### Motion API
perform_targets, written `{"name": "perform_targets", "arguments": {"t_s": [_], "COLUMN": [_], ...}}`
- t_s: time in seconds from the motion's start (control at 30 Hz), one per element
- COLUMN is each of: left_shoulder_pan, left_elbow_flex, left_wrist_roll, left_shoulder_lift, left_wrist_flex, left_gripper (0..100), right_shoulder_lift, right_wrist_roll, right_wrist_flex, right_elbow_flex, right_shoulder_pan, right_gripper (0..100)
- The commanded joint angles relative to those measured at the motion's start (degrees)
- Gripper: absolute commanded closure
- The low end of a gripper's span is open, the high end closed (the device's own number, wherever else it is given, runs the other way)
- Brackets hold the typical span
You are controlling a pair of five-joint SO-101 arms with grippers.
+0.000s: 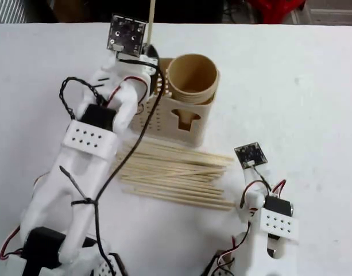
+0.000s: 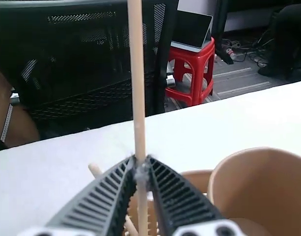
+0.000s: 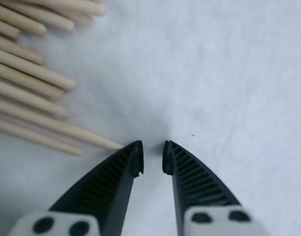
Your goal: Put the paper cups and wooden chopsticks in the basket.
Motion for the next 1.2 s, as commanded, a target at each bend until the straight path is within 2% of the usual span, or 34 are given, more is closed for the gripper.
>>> {"name": "perform_targets", "arguments": {"t_s": [0.0,0.17,0.3,0.47,0.57,0.8,0.87,1.0,1.17], "left_shoulder_pan": [-0.5,-0.5,-0.3,-0.1,0.5,9.1,12.6,18.2,19.6], "left_elbow_flex": [-0.4,-0.4,-0.4,-1.0,-0.8,-0.1,1.5,9.3,16.0], "left_wrist_roll": [0.7,0.7,0.2,-7.7,-12.7,-25.0,-28.4,-33.6,-35.8], "left_shoulder_lift": [-1.6,-7.2,-12.7,-23.3,-29.2,-30.1,-27.7,-21.0,-7.1], "left_wrist_flex": [-1.1,1.9,9.1,24.3,32.1,53.7,57.0,55.4,43.8], "left_gripper": [89,90,90,90,98,89,89,88,88], "right_shoulder_lift": [-0.7,-0.7,-0.7,-0.7,-0.7,-0.7,-0.7,-0.7,-0.7], "right_wrist_roll": [0.5,0.5,0.5,0.5,0.5,0.5,0.5,0.5,0.5], "right_wrist_flex": [-0.9,-0.9,-0.9,-0.9,-0.9,-0.9,-0.9,-0.9,-0.9], "right_elbow_flex": [-0.3,-0.3,-0.3,-0.3,-0.3,-0.3,-0.3,-0.3,-0.3], "right_shoulder_pan": [0.0,0.0,0.0,0.0,0.0,-0.1,-0.1,-0.1,-0.1], "right_gripper": [91.4,91.4,91.4,91.4,91.4,91.4,91.4,91.4,91.4]}}
